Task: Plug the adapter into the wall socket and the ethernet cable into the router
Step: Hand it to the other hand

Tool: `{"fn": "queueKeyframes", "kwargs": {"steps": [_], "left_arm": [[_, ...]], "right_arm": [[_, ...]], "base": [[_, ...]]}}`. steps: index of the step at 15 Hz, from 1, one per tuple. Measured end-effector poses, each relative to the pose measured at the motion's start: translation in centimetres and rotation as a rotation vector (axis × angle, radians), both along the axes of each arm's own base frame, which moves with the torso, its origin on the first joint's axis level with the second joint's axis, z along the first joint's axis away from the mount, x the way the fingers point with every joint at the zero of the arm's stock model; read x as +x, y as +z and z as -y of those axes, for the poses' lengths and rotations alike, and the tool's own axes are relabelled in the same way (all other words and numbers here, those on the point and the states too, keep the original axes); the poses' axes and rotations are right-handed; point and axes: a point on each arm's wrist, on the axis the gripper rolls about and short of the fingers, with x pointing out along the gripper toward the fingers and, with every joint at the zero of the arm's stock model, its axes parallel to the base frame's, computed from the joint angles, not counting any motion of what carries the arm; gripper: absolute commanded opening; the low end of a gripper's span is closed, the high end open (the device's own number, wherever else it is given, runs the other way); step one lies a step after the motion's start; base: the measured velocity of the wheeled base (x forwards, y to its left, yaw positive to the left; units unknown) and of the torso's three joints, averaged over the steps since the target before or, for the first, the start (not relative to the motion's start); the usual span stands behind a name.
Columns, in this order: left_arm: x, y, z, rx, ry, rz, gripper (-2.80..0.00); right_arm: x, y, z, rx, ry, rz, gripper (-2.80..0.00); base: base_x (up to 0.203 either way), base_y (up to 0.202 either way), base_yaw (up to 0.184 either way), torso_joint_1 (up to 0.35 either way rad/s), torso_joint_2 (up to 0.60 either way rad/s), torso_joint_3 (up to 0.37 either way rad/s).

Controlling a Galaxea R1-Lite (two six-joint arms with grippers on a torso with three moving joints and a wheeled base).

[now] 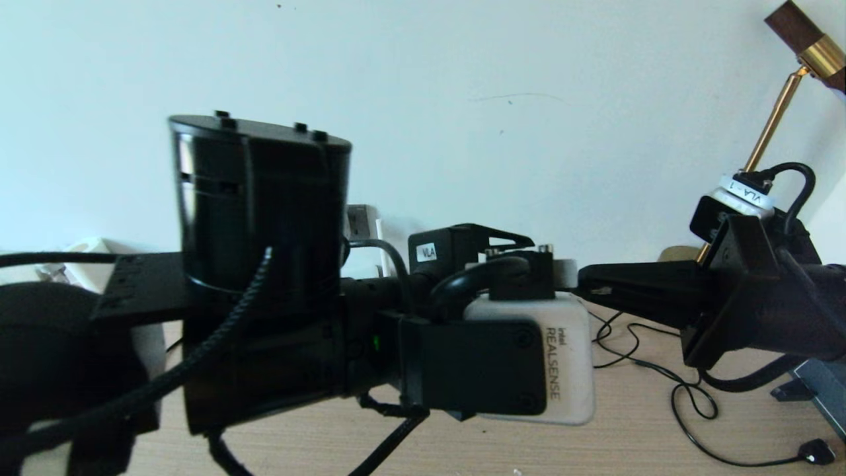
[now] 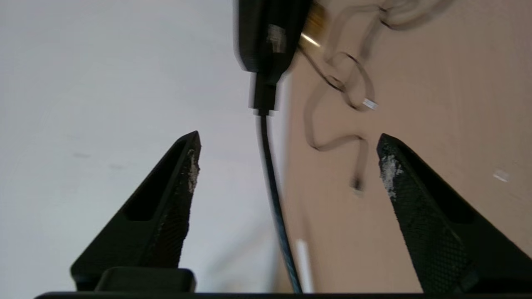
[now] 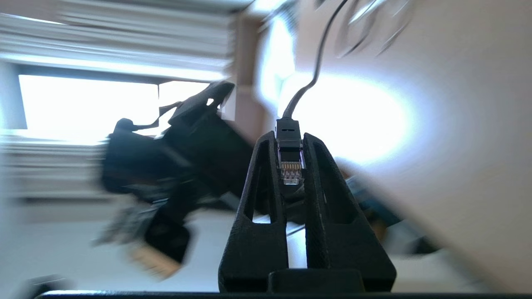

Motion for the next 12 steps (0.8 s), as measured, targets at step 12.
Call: {"fn": "queueKeyframes", "kwargs": {"steps": [12], "left_arm": [[-0.5, -0.4, 0.1, -0.243, -0.268, 0.179, 0.00]], "right_arm": [[2.5, 2.2, 0.8, 0.164, 0.223, -0.334, -2.80]], "base": [[0.000, 0.000, 0.000, 0.000, 0.00, 0.000]]}}
